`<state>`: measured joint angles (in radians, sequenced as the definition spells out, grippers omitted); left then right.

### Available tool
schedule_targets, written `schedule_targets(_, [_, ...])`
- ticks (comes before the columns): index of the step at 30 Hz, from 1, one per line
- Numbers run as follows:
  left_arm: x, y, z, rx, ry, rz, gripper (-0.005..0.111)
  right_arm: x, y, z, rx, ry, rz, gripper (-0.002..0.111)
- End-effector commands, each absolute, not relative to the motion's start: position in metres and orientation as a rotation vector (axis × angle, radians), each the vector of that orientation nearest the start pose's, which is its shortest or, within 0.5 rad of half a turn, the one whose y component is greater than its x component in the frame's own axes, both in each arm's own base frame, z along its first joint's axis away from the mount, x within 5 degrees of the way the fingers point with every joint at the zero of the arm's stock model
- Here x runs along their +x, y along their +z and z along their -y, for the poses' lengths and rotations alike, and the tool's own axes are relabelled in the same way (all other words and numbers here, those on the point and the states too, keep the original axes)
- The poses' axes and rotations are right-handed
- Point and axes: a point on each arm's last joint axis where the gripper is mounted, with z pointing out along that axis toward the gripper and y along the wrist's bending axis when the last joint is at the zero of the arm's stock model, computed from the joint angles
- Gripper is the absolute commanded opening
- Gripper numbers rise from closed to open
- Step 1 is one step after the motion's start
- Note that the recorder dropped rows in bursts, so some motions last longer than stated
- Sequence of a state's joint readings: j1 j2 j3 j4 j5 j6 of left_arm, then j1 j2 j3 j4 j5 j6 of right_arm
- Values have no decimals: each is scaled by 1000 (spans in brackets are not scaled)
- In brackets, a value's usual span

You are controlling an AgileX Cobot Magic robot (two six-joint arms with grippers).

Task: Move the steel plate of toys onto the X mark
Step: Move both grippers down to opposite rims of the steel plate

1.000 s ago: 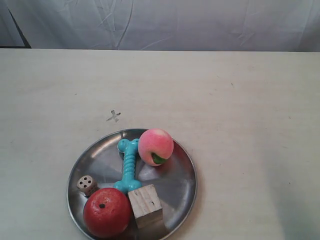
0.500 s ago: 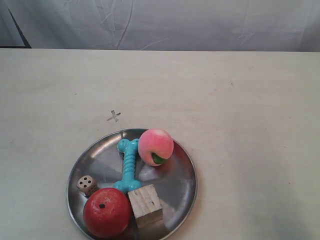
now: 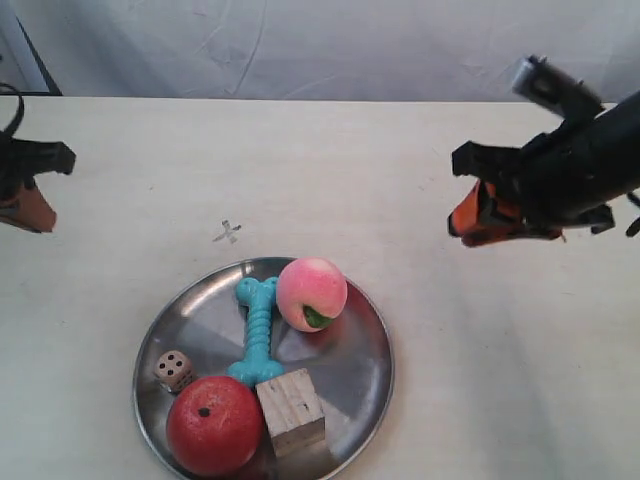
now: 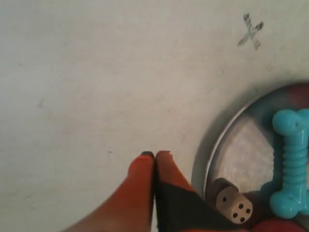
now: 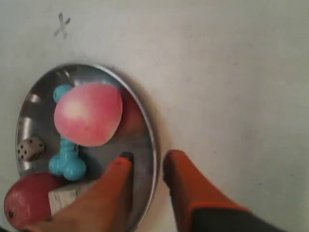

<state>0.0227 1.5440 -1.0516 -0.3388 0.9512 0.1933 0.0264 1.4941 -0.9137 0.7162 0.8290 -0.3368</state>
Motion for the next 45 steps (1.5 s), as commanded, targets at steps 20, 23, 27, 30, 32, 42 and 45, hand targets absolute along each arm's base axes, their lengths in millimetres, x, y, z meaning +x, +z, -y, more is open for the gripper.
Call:
schedule_targets(20, [314,137,78,365,-848,-3049,56,219,147,-112,174,941,-2931,57])
schedule_targets(23, [314,136,79,368,-840,-3044,56,210,141,-116,271,972,-2937,57])
schedule_targets(27, [316,134,75,424,-757,-3040,56,192,128,-117,409,968,-2961,57])
schedule_targets(30, [318,132,71,468,-671,-3032,56,182,121,-119,472,962,-2955,57])
schedule_targets(32, [318,132,70,479,-658,-3030,56,179,120,-121,483,967,-2950,57])
schedule_targets(42, [318,133,74,524,-714,-2989,56,171,121,-146,536,986,-2907,57])
schedule_targets(45, [317,133,76,541,-715,-2990,56,169,121,-152,532,963,-2883,57])
